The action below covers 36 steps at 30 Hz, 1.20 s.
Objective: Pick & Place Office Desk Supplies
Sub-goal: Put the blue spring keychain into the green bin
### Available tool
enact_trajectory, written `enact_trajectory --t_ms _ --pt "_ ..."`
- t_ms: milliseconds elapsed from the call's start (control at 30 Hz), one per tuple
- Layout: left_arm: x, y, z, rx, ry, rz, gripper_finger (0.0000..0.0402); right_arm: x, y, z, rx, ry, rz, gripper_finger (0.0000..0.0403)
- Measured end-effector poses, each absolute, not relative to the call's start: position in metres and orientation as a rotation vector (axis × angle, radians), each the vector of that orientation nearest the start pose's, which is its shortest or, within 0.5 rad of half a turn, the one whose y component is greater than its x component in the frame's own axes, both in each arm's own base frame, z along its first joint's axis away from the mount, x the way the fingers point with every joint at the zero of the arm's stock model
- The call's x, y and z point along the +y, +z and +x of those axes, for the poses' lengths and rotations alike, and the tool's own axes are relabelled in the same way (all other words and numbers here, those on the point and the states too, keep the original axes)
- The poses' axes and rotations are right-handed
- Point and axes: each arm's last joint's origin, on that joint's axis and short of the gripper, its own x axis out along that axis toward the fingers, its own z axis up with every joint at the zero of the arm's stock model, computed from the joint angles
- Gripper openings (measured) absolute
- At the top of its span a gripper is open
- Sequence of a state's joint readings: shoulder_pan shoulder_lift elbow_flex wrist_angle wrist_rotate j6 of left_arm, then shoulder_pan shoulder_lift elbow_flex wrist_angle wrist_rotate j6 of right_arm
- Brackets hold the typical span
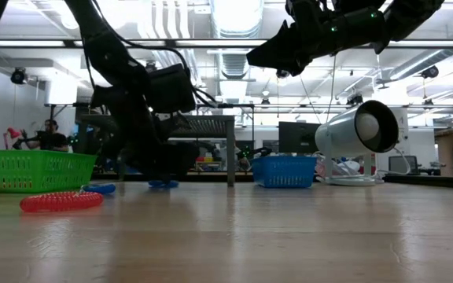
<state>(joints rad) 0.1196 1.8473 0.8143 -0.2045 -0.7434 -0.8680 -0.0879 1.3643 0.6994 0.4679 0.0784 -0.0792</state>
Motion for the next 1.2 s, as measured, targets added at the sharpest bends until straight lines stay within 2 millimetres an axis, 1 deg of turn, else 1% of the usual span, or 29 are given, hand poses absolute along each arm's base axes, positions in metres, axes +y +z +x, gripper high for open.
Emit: enact_trajectory --t_ms 300,633,800,933,1200 --pt "0.047 0.093 0.296 0.810 1.123 -0.364 0.0118 -0.028 0.239 0.289 0.204 -0.158 -0.078 0.0127" --pt "0.027 0.095 0.301 0.826 1.048 -0.408 0.0118 -0.028 0.239 0.289 0.204 -0.157 -0.078 0.0127" --pt "0.006 0.100 0.307 0.882 0.957 -0.406 0.0118 -0.028 0.239 0.289 0.203 -0.158 -0.078 0.0127" --pt "-0.017 0.103 0.309 0.921 0.879 -0.380 0.0118 -0.028 0.239 0.289 0.204 -0.157 -0.078 0.0127" --pt "-0.063 0.109 0.312 0.946 0.704 -0.335 0.0118 -0.028 0.239 0.289 0.203 -0.158 -0.078 0.0127"
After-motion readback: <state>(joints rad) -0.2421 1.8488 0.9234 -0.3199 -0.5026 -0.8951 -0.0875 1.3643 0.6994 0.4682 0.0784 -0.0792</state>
